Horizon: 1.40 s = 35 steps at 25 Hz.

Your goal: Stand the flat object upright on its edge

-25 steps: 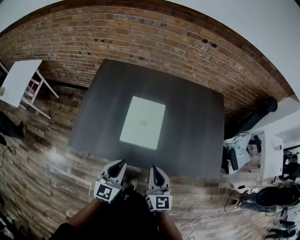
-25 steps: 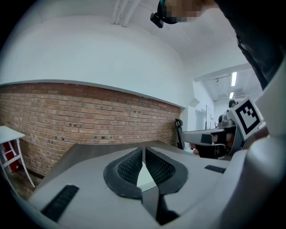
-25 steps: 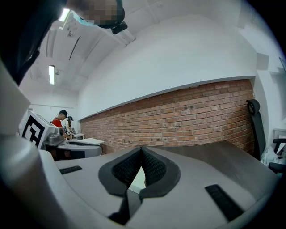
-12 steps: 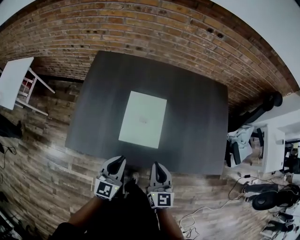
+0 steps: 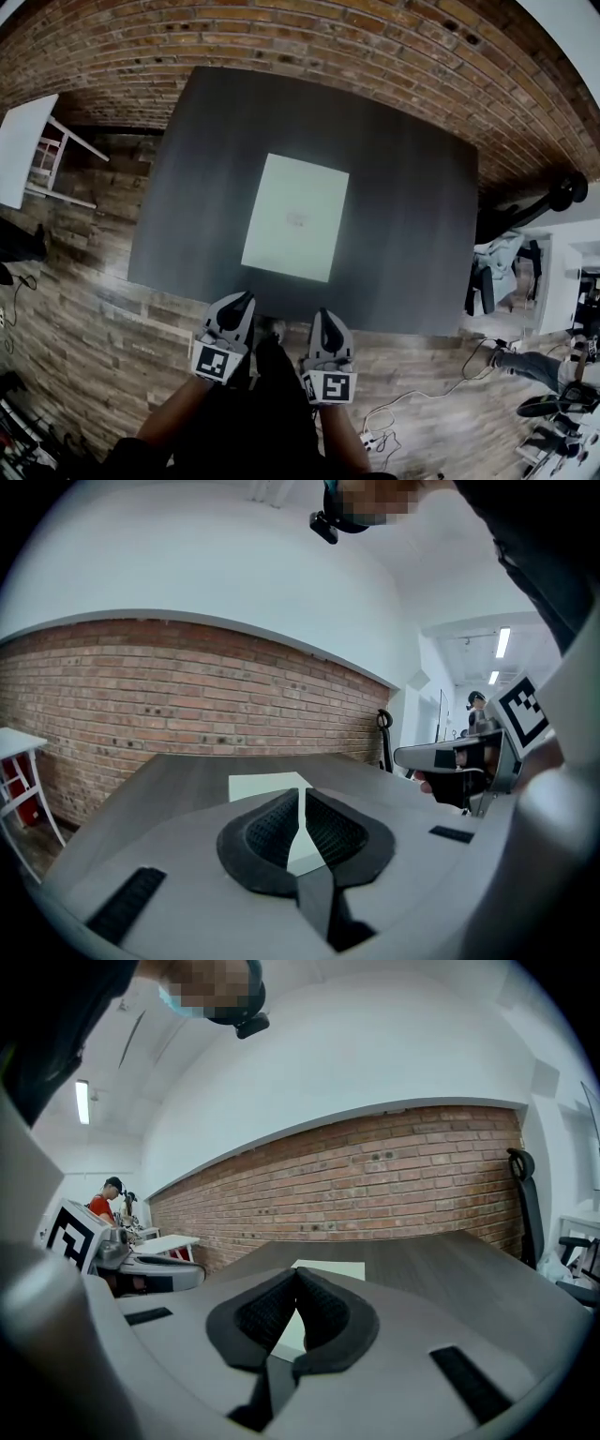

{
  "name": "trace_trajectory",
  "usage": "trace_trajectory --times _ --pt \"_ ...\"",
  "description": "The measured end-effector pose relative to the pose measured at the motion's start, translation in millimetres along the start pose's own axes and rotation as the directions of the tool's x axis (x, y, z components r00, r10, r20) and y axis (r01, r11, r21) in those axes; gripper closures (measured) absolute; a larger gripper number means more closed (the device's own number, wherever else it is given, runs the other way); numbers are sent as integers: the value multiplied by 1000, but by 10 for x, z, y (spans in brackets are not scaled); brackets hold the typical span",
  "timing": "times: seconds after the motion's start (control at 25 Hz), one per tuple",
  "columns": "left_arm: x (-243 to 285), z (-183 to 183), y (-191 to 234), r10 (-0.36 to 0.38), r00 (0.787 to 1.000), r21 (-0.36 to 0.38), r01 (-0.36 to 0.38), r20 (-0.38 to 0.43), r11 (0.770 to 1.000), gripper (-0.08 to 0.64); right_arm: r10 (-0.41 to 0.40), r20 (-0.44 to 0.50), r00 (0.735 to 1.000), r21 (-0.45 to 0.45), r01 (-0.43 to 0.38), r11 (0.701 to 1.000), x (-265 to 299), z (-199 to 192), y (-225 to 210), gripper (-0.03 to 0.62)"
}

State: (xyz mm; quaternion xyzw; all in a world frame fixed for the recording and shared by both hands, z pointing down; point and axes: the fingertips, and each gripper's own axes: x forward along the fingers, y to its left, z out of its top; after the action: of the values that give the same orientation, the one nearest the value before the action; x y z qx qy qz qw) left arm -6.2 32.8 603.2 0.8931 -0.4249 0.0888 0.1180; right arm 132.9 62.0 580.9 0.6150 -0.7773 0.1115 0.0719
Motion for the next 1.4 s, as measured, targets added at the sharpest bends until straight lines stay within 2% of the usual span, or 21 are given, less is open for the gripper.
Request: trace_trajectory --times 0.16,0.44,0.64,0.88,1.04,1.2,1.4 --pt "100 -144 116 -1 1000 17 1 -10 1000 511 -13 -27 1000 2 14 1000 105 -180 -61 568" --pt "253 -499 311 6 997 37 -3 -73 999 511 -29 -71 997 19 30 999 267 -567 -217 568" --pt "365 -598 409 1 999 37 1 -53 999 511 -39 -100 994 15 41 999 377 -783 -263 568" --pt "435 -837 458 -5 997 9 6 -82 1000 511 -28 -127 992 18 30 999 500 -1028 -294 568" --pt "467 -938 491 -20 995 74 27 -94 997 511 -33 -150 988 22 36 999 533 -1165 -351 568" --pt "498 -1036 556 -2 995 18 4 -103 1000 511 -56 -163 985 18 59 998 546 -1266 -417 568" --pt "521 -1152 620 13 992 24 -10 -125 1000 511 -67 -181 981 7 69 998 563 -1357 -468 566"
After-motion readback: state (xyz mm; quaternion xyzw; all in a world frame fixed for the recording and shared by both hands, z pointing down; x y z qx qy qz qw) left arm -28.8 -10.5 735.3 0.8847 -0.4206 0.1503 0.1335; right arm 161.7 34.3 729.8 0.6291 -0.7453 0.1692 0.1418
